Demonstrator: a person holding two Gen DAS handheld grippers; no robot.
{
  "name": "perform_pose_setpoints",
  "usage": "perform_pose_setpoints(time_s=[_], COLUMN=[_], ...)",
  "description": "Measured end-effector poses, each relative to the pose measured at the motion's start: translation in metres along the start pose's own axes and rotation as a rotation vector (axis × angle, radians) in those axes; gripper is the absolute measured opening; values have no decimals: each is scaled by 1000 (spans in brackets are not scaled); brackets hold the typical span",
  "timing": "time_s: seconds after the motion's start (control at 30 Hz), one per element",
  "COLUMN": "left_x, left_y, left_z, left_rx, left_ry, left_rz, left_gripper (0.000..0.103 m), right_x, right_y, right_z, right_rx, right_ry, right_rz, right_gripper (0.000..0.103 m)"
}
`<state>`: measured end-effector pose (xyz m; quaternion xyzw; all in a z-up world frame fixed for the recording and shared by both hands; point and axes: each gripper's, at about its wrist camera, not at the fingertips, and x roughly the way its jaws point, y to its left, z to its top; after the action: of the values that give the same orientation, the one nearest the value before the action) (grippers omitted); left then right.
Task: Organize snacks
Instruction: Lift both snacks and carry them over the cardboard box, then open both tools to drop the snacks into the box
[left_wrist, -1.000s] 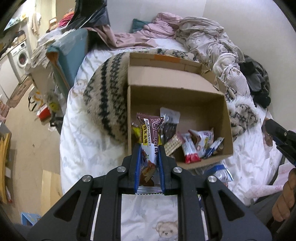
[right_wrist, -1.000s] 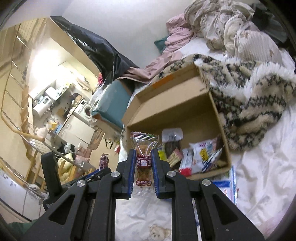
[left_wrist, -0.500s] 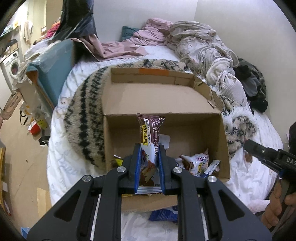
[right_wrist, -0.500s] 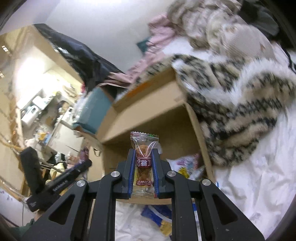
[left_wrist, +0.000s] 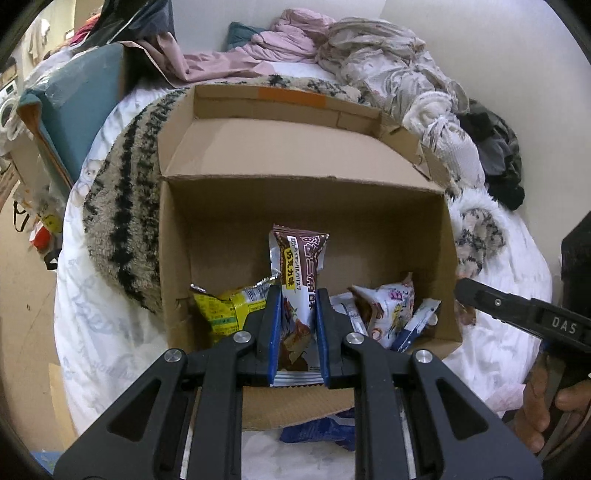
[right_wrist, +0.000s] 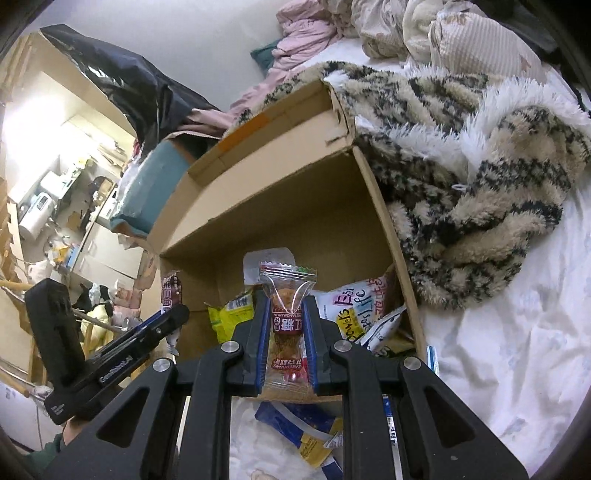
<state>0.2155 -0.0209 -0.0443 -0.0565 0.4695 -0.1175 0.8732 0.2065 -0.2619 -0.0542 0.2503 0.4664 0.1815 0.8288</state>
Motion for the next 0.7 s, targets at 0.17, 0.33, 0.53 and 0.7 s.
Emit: perform_pose_setpoints(time_s=[0.17, 0.33, 0.53, 0.7], left_x=[6, 14, 21, 21], left_y=[-5, -11, -8, -5], left_z=[-5, -12, -15, -16], left_rx=[16, 44, 26, 26], left_ry=[30, 69, 99, 106], left_rz=[19, 28, 36, 48], left_gripper=[15, 15, 15, 17], right_x=[13, 23, 32, 32], right_y=[1, 4, 9, 9], right_z=[-2, -6, -12, -11], right_rx=[-15, -37, -69, -78], right_ry=[43, 79, 116, 109], right_rz=[-35, -75, -91, -103], right_gripper=[18, 18, 18, 19])
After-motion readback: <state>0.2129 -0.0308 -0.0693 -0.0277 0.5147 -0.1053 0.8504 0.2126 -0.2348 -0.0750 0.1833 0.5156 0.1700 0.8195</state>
